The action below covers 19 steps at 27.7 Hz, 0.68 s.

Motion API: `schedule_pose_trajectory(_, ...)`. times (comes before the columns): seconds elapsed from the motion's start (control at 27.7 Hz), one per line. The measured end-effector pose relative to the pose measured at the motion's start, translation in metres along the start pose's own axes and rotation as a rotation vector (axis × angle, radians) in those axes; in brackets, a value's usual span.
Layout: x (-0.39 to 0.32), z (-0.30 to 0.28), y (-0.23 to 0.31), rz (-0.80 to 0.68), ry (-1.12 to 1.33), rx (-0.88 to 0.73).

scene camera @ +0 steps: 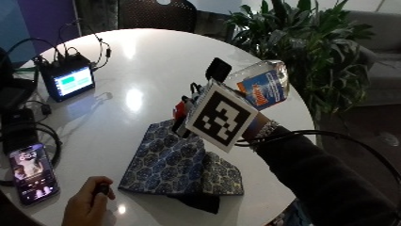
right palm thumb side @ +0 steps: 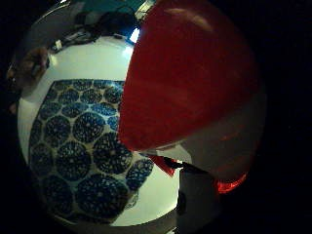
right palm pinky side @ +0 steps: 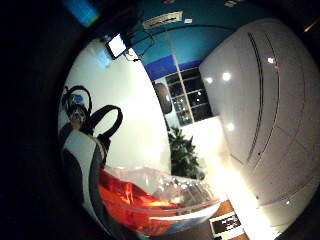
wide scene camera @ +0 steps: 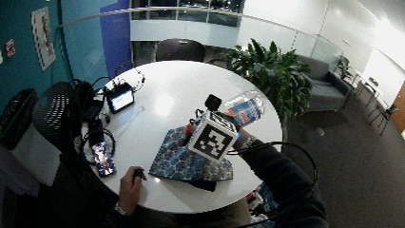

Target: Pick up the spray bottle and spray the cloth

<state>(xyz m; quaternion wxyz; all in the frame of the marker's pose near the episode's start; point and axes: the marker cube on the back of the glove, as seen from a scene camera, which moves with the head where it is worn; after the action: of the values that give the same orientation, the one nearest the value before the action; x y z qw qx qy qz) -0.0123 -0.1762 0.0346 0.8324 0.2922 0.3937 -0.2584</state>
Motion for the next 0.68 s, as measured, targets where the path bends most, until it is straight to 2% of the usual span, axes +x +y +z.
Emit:
schedule_pose_trajectory(0.25, 0.044, -0.025, -0.037, 0.184, -0.084, 0.11)
schedule_pose_trajectory(0.43, 0.07, -0.038, -0.064, 0.378, -0.367, 0.172)
schedule_pose_trajectory(0.68, 0.078, -0.043, -0.085, 0.561, -0.708, 0.234)
